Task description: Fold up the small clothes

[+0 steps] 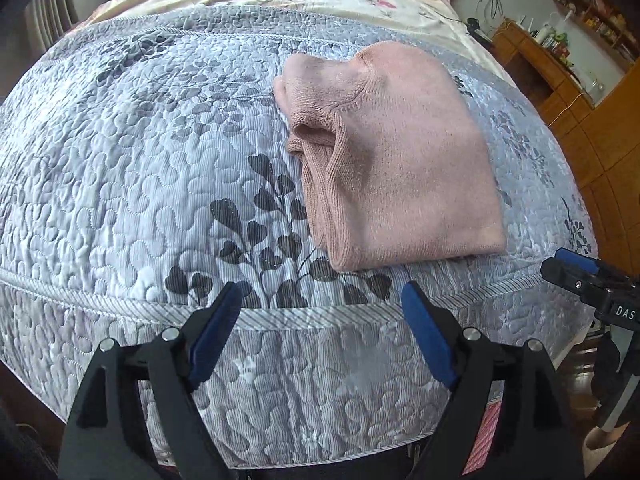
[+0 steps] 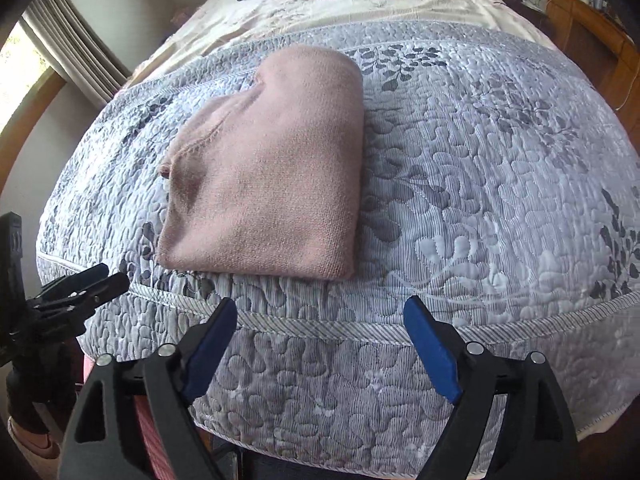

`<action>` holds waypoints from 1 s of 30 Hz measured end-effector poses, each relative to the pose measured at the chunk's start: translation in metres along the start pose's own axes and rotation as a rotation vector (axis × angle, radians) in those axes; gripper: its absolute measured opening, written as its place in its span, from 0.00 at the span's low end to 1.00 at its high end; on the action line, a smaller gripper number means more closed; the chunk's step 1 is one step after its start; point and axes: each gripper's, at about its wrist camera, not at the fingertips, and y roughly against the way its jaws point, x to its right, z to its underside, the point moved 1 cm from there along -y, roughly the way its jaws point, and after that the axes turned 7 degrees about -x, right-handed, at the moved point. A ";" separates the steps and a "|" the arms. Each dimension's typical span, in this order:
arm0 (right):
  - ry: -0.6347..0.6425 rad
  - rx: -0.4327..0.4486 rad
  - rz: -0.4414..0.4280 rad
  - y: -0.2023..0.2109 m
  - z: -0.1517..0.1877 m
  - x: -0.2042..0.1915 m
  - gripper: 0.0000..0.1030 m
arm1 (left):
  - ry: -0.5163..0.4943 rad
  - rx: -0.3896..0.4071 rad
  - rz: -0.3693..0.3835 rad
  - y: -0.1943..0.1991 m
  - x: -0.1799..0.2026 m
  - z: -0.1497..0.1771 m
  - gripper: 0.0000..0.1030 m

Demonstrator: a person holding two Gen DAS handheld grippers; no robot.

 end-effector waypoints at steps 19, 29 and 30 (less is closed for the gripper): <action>0.009 0.067 0.133 0.054 0.025 -0.025 0.96 | -0.007 0.050 -0.085 0.049 0.023 0.026 0.87; 0.018 0.103 0.150 0.073 0.032 -0.034 0.96 | -0.014 0.078 -0.126 0.075 0.035 0.037 0.87; 0.017 0.102 0.152 0.074 0.032 -0.035 0.96 | -0.016 0.077 -0.133 0.077 0.036 0.038 0.87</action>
